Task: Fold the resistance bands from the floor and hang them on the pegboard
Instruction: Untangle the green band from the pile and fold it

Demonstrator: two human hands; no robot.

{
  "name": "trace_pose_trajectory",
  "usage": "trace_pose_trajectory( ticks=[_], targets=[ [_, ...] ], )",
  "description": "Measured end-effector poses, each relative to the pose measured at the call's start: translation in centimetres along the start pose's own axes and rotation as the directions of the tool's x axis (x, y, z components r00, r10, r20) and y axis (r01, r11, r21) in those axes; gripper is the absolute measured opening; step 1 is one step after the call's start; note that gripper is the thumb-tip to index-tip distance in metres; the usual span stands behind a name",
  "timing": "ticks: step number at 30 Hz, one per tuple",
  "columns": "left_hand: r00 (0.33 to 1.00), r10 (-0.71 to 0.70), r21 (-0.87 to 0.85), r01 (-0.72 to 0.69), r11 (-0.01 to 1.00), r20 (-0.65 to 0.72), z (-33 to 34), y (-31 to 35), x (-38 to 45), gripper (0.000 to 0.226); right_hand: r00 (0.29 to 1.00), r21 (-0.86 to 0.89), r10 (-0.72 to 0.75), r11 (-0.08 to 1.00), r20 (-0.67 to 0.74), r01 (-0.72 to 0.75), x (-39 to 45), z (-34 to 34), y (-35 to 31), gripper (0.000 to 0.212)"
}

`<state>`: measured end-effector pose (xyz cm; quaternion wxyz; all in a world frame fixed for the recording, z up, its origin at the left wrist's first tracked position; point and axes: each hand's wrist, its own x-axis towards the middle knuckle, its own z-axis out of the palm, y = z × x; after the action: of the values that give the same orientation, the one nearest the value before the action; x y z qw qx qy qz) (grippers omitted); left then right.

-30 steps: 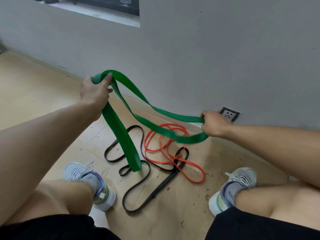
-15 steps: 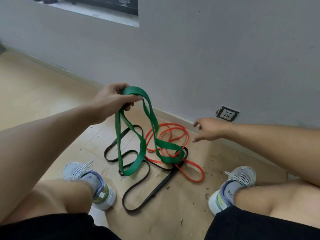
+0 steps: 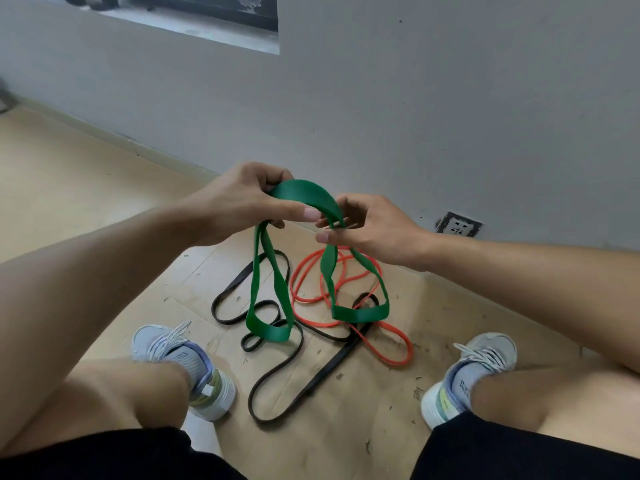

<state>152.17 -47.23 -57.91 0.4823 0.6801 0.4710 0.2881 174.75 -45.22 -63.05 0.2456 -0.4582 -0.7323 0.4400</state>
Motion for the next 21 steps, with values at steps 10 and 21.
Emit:
trace_pose_trajectory(
  ticks=[10,21],
  targets=[
    [0.988,0.119,-0.244,-0.138,0.960,-0.094,1.6,1.9,-0.1,0.024,0.997,0.078,-0.018,0.997,0.072,0.013,-0.8,-0.1,-0.9,0.044],
    [0.963,0.102,-0.185,-0.151,0.971,-0.249,4.6,4.1,0.0,0.032,0.965,-0.042,-0.062,0.996,0.255,0.075,-0.5,3.5,-0.7,0.064]
  ],
)
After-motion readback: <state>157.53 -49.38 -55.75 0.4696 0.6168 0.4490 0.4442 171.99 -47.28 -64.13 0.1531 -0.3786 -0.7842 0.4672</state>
